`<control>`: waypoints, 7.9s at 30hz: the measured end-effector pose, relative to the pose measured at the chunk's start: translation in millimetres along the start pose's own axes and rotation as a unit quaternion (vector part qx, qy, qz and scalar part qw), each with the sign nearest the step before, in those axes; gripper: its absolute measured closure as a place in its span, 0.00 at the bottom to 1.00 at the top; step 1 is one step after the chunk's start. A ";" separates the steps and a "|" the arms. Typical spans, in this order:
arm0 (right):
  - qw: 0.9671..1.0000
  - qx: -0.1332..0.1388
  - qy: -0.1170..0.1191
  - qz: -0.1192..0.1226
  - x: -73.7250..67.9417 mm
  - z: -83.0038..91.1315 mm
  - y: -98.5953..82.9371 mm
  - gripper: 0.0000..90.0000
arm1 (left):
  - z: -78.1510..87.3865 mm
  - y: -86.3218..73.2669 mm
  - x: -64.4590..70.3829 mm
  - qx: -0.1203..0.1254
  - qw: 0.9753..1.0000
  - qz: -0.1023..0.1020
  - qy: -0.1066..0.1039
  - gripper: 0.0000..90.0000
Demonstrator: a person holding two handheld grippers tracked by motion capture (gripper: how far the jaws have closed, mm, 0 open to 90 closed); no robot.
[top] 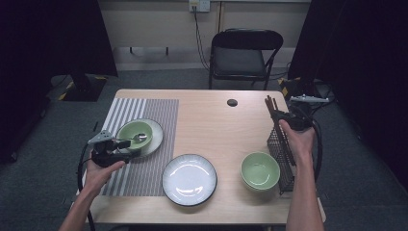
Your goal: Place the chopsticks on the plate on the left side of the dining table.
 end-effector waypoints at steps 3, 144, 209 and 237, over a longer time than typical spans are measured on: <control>1.000 0.001 -0.008 0.014 -1.0 2.0 -0.3 0.88 | 0.0 -0.2 -0.1 0.000 1.000 0.000 -0.001 0.34; 0.952 0.140 0.259 0.084 -240.5 38.3 71.4 0.95 | -59.7 87.2 85.4 0.017 0.990 -0.094 -0.102 0.38; 0.924 0.148 0.339 0.099 -292.0 36.2 48.5 0.72 | -46.1 84.5 88.3 0.064 0.980 -0.085 -0.169 0.94; 0.929 0.096 0.337 0.118 -282.6 13.5 -24.7 0.72 | -23.1 97.8 87.2 0.091 0.980 -0.095 -0.149 0.94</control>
Point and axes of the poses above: each handheld gripper's, and its own axes: z roughly backward along the jaws, y roughly out of its top, x roughly to its right, the point moved 6 cm from there along -z, roughly forward along the jaws, and after that the axes turned 12 degrees about -y, right-handed, at the moved point
